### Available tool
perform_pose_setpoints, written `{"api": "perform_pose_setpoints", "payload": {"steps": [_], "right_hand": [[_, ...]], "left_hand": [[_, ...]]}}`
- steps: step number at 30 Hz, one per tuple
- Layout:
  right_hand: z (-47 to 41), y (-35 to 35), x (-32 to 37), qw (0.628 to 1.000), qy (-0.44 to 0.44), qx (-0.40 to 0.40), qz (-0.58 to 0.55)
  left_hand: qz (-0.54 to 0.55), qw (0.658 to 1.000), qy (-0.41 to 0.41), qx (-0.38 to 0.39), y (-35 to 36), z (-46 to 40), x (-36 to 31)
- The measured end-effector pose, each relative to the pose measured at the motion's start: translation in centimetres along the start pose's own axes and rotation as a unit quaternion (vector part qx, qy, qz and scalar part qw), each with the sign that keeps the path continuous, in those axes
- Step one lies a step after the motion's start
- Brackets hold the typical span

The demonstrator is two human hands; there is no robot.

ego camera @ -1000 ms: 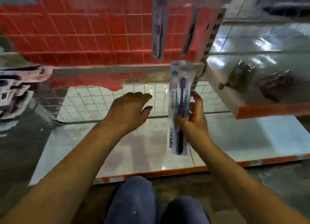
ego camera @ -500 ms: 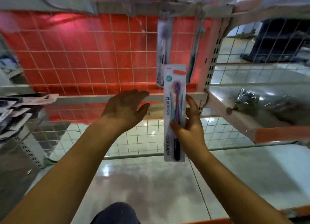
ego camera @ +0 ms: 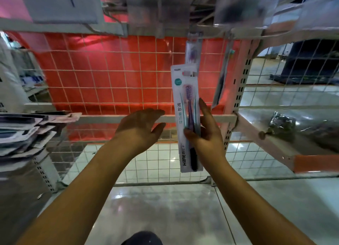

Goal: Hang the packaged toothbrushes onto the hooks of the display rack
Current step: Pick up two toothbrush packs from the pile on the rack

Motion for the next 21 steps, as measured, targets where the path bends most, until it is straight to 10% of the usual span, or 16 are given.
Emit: {"api": "perform_pose_setpoints", "payload": {"steps": [21], "right_hand": [[-4.7, 3.4, 5.7, 0.989, -0.146, 0.006, -0.007]], "left_hand": [[0.000, 1.000, -0.016, -0.006, -1.0, 1.2, 2.6]]}}
Point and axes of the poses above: each hand's wrist, its own z-axis away from the middle knuckle, its own y-axis out of the palm, x = y × z, the point moved 3 cm from there along -z, towards the middle knuckle, and after that the axes turned 14 degrees about y, right-handed, at the moved point
